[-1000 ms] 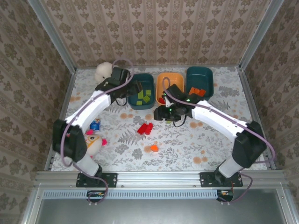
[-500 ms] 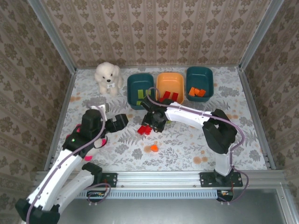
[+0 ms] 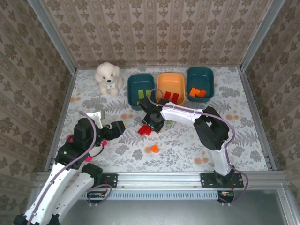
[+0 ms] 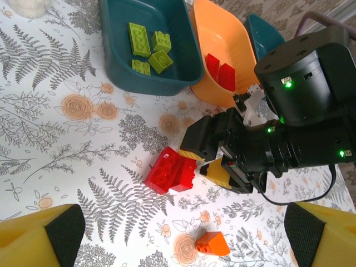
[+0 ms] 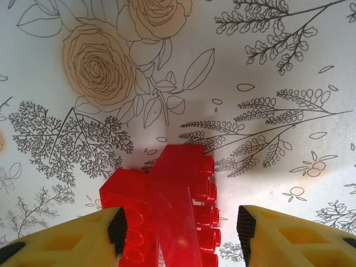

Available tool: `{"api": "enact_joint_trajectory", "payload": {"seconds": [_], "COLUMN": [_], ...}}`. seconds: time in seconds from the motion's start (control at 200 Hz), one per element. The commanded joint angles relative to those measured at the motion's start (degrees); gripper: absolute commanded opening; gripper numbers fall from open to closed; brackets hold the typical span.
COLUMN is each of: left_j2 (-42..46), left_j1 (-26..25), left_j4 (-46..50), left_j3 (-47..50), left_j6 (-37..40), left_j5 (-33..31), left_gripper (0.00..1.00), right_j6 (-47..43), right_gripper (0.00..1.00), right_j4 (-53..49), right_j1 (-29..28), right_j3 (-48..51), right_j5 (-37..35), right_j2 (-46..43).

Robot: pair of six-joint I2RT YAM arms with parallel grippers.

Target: Sort the legos into containers by color

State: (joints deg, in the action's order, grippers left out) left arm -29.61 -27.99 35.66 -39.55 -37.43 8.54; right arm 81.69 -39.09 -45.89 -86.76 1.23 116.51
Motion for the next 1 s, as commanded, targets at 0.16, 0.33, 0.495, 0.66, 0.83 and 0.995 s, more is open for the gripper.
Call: {"api": "enact_joint_trajectory", "payload": {"seconds": [0.16,0.33,0.495,0.66,0.83,0.995], "left_j2": [0.3,-1.2,-2.7,-4.6,-7.3,-11.6], "left_j1": [0.6,0.6,0.6,0.5,0.5,0.5], "left_j4": [0.9,-0.7,-2.4,-4.5,-7.2,-10.7], "left_j3": [-1.2,-0.9,-0.8,-0.4,-0.4,-0.7], "left_j6": [1.4,1.1,1.0,0.8,0.8,1.0], "left_j5": [0.8,1.6,2.0,2.2,2.7,3.6], "left_gripper": [0.96,0.96,0.96,0.95,0.95,0.95], "right_j6": [2.8,1.7,0.3,-3.4,-9.2,-14.6], "right_gripper": [0.47,0.33,0.27,0.21,0.20,0.19], "right_j4": [0.0,-0.2,-0.7,-3.6,-7.9,-11.1], "right_j1": [0.4,0.8,1.2,1.7,1.9,3.2], "right_j3": [-0.6,-0.5,-0.1,-2.1,-4.2,-4.4], "right_j5": [-0.9,-1.1,-1.3,-3.1,-6.3,-8.6], "right_j2": [2.7,3.1,2.5,1.1,-2.8,-7.9]}}
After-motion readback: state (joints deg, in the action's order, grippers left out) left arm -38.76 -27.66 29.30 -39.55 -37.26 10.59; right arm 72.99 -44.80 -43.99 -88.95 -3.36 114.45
